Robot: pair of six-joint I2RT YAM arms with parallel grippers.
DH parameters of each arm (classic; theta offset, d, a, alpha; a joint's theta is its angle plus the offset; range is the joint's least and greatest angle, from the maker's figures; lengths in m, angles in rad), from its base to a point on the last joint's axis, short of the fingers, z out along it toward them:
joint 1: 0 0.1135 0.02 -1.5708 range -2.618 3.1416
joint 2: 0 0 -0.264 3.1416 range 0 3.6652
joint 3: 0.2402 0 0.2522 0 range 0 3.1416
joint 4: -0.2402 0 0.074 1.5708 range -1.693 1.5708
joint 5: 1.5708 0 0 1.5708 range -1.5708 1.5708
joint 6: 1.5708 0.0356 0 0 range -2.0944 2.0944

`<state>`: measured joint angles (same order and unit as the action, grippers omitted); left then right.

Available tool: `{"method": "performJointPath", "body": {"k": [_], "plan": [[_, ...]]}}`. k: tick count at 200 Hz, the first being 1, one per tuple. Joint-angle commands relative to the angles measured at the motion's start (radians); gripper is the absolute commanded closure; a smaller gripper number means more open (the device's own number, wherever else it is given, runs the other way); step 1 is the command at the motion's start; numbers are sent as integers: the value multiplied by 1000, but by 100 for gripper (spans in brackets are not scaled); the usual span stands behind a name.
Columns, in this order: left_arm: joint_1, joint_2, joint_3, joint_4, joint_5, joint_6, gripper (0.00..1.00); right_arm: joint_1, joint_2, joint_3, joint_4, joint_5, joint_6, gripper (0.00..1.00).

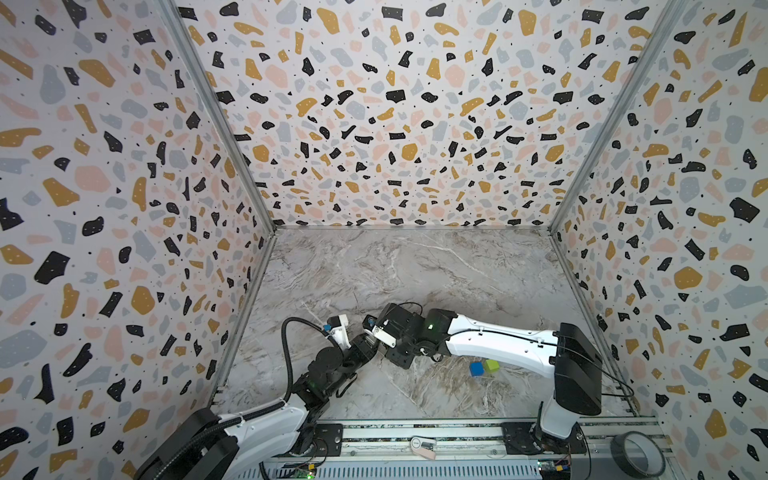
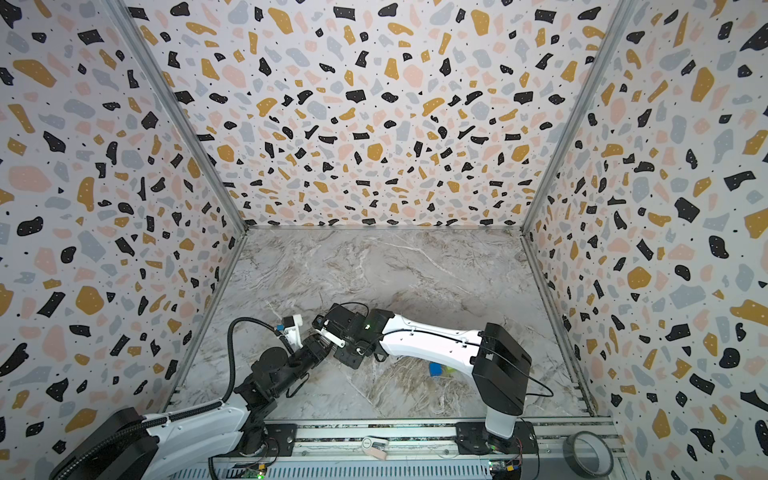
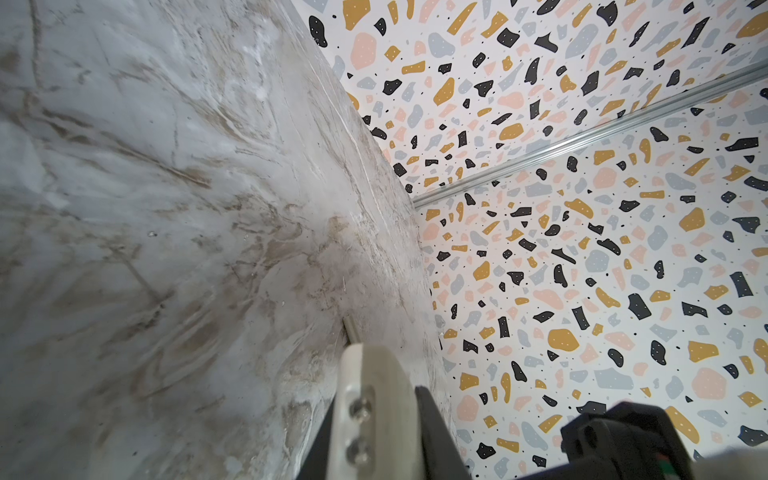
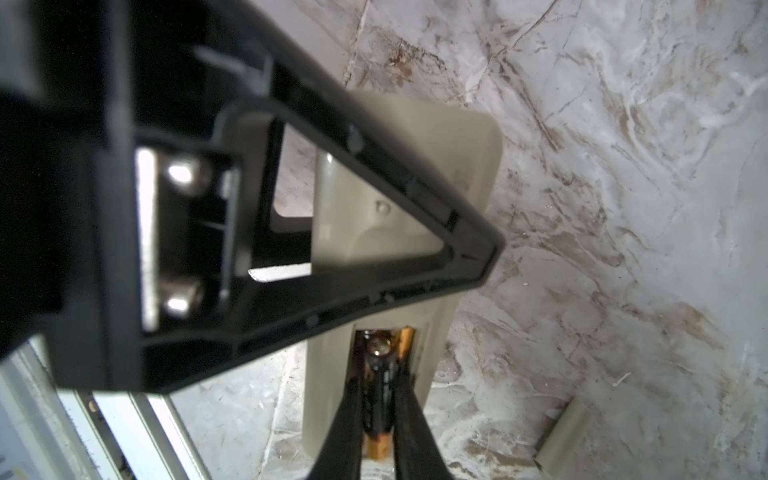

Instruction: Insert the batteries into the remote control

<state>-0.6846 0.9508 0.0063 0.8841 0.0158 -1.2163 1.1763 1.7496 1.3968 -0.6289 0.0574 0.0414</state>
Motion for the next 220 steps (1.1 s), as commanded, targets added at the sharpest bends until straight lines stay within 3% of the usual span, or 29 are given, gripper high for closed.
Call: {"method": "performJointPath", "body": {"k": [1,105,153,220], "plan": [[-12,-13,-63,202,24,-15,100,15,22,18,0,-40,8,81],[-15,11,-66,233,24,-25,100,17,7,14,7,-50,6,82],[-15,4,-70,229,21,-26,100,17,8,19,7,-56,3,89],[-15,0,-68,233,23,-25,100,23,16,25,2,-59,2,84]]}}
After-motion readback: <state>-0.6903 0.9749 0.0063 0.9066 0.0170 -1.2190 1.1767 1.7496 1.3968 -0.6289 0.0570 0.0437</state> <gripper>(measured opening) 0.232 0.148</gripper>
